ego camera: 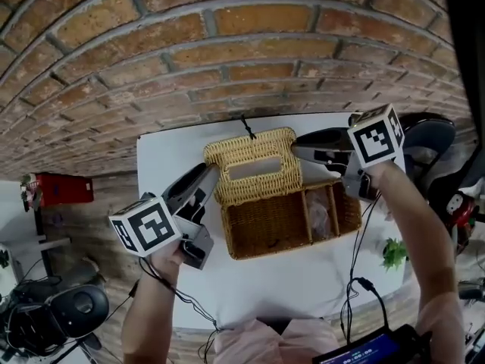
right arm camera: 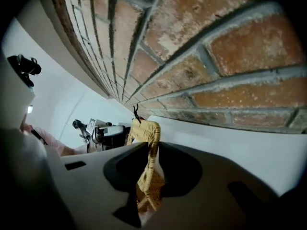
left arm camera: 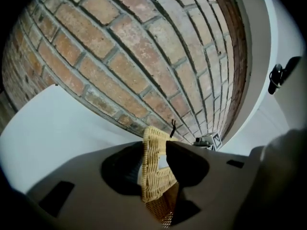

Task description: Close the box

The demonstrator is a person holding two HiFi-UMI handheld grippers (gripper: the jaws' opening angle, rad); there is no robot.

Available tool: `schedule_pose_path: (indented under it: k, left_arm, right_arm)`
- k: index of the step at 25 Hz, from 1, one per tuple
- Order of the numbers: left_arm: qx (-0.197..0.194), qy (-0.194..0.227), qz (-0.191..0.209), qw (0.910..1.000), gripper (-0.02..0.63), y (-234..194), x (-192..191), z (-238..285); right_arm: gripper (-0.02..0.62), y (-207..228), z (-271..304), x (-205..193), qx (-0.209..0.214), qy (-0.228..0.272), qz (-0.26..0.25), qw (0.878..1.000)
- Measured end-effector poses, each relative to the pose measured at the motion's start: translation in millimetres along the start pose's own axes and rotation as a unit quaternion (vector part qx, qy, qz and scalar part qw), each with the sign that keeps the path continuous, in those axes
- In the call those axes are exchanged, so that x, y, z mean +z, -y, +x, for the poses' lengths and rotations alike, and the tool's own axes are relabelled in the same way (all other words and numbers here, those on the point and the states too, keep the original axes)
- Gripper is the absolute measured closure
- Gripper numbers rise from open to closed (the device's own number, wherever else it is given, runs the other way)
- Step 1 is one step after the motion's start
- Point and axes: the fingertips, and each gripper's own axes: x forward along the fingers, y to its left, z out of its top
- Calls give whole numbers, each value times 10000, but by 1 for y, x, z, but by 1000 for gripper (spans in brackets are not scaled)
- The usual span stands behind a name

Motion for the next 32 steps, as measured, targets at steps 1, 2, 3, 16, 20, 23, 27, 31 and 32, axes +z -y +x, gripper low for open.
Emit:
schedule_pose_path:
  k: [1,2,3,16,20,23,27,31,32]
  left_arm:
    - [21,9,62,10000,449,2,0,-3]
    - [45,23,119,9999,449,3,0,-5]
    - [46,55,158,9998,451,6,1,-8]
    - [52,329,417,9986,459,35,-7,-36]
    - [78,361,431,9984,459,41,-13,-44]
    - [40,397,434,9983,459,45,-17,-51]
    - [65,426,480,9979,459,50,-25,-60]
    - [80,452,502,9977,457,53,-35,-70]
    - [69,471,494,9976,456,53,-38,-72]
  right_arm:
    - [525,-4,-3,2,-53,49,-136,9999]
    - [526,-9,-5,4,-127,87,-295,9994]
    - [526,-13,-8,6,-218,111,-450,9987]
    - [523,-54,-26,-8,-274,474,-1349,9893]
    - [520,-65,-29,-16,-445,481,-1639,9843]
    - [515,-73,-31,-21,-532,494,-1776,9814]
    - [514,-79,-32,-29,-718,498,-1993,9760]
    - [509,-86,-33,-38,-765,538,-2072,9738]
    - [506,-88,-33,-40,-760,556,-2083,9735]
